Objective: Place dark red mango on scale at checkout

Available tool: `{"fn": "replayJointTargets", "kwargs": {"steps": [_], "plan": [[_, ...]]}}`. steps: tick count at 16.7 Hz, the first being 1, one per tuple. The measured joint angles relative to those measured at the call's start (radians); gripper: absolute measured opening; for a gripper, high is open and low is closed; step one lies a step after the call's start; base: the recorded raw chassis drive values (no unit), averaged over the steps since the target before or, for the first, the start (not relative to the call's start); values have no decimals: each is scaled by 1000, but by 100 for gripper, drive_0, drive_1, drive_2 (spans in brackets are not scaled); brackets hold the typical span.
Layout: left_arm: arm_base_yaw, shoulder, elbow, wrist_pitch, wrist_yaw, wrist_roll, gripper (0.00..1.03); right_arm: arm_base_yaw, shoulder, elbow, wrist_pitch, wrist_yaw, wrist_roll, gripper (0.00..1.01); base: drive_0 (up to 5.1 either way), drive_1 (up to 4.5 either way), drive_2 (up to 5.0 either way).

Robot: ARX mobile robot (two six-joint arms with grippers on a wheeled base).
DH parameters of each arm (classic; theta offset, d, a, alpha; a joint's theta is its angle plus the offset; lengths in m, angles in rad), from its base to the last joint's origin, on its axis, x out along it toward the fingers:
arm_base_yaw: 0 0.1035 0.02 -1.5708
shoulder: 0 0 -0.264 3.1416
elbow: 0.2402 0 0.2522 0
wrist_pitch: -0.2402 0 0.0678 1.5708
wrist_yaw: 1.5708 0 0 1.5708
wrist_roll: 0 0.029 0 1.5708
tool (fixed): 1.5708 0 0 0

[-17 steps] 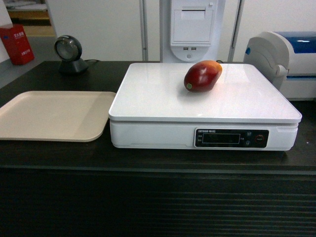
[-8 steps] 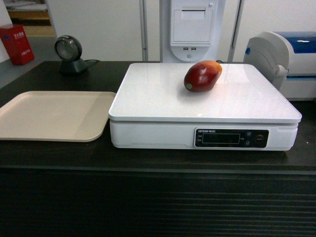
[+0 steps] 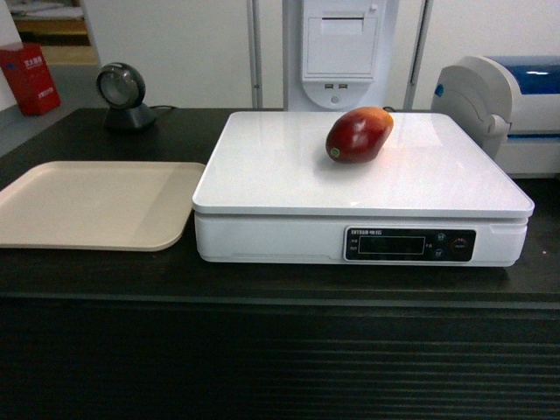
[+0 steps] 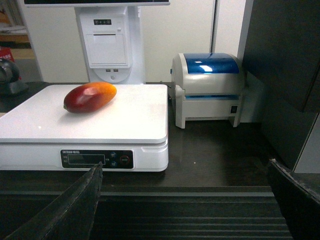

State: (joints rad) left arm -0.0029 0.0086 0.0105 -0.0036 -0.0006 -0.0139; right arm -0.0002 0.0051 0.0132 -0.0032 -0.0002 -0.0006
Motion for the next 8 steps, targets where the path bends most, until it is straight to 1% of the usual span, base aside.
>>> {"fn": "replayJointTargets", "kwargs": {"steps": [3, 4, 5, 6, 8], "plan": [[0, 0, 0, 0, 0, 0, 2, 0, 0, 0, 0, 0, 0, 98, 0, 0, 0], [0, 0, 0, 0, 0, 0, 5, 0, 0, 0, 0, 0, 0, 98, 0, 0, 0], [0, 0, 0, 0, 0, 0, 20, 0, 0, 0, 0, 0, 0, 98, 0, 0, 0], [0, 0, 0, 0, 0, 0, 28, 0, 0, 0, 0, 0, 0, 98, 0, 0, 0], [0, 0, 0, 0, 0, 0, 43, 0, 0, 0, 0, 0, 0, 98, 0, 0, 0]]}}
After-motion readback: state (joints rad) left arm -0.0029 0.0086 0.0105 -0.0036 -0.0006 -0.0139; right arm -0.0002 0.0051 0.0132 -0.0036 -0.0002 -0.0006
